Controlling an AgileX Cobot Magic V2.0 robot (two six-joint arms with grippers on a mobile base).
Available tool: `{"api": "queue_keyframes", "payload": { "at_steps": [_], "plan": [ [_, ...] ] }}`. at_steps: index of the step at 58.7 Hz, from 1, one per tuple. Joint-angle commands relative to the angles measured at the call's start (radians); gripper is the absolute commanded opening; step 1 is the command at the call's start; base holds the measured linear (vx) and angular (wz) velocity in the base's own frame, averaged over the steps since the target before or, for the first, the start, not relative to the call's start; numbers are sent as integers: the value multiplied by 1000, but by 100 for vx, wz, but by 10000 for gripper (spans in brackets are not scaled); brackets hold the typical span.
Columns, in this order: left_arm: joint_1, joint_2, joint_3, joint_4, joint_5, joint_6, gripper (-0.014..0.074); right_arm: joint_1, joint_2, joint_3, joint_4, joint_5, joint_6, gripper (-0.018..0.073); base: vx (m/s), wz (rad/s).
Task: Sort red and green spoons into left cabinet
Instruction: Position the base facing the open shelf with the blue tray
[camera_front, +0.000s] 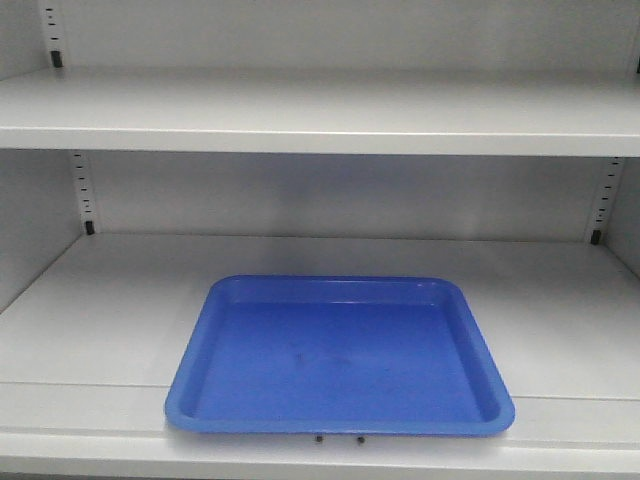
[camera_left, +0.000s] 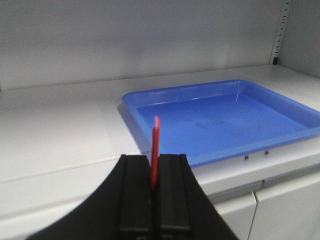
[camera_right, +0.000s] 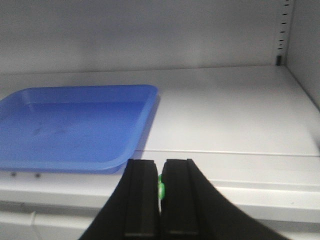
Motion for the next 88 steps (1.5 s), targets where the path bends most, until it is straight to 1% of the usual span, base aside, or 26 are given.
{"api": "queue_keyframes", "payload": {
  "at_steps": [1,14,35,82,88],
  "plan": [
    [-4,6,-28,-20,-49,-7,0,1,9,-34,-9,-83,-4,-4,21,-29],
    [-4,6,-28,-20,-49,-7,0,1,9,-34,-9,-83,-4,-4,19,-17],
    [-4,6,-28,-20,-49,-7,0,1,9,-34,-9,-83,-4,-4,13,2],
    [-4,6,-28,-20,-49,-7,0,1,9,-34,-9,-83,-4,-4,1,1],
    [-4,6,-28,-20,-55,-7,0,1,9,-34,-14,-130,-4,-4,0,0]
  ]
}}
